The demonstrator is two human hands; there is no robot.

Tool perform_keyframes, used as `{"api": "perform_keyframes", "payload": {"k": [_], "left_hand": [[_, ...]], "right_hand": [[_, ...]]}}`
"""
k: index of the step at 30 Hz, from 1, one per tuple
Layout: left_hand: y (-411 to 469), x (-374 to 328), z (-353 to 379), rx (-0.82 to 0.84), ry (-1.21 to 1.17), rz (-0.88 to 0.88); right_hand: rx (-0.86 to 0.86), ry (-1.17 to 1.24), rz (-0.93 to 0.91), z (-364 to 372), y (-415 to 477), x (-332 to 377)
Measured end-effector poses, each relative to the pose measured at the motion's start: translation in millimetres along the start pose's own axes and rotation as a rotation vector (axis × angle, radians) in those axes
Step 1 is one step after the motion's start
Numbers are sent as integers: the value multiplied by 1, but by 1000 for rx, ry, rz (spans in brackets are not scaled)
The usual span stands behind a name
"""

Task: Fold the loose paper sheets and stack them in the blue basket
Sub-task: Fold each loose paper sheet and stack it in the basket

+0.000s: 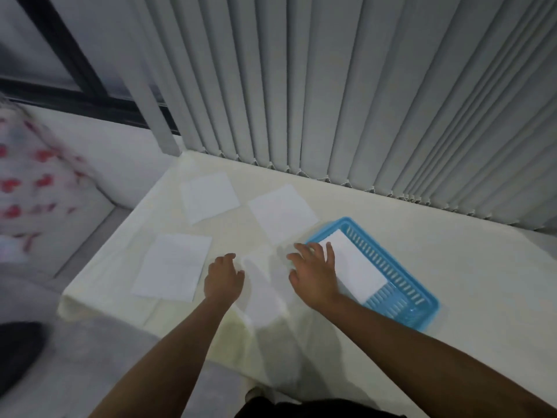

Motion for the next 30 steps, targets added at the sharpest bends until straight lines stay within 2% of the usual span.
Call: {"api": "perform_keyframes", "payload": {"k": [4, 8, 13, 19, 21, 26, 30], "left_hand": [[8, 16, -8, 77, 76, 34], [19, 26, -12, 199, 165, 107], [33, 32, -14, 242, 148, 152], [50, 35, -20, 376, 70, 97], [53, 32, -23, 394, 101, 132], [60, 22, -44, 224, 106, 325], [55, 22, -54, 392, -123, 322]], "right_hand": [[128, -149, -202, 8, 34, 31], [232, -254, -242, 15, 59, 57], [296, -302, -261, 32, 76, 75], [252, -222, -252, 36, 79, 81], [228, -197, -244, 35, 82, 83], [124, -38, -167, 19, 91, 80], [116, 19, -93, 5, 80, 71]]}}
Point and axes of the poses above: each hand's wrist, its own y-axis towards the middle knuckle, its own z-axis out of the palm, x = y × z, the point moved 2 cm from there along y, towards the middle knuckle, and after that the axes turned 11 degrees about -y, right-handed, at the moved point
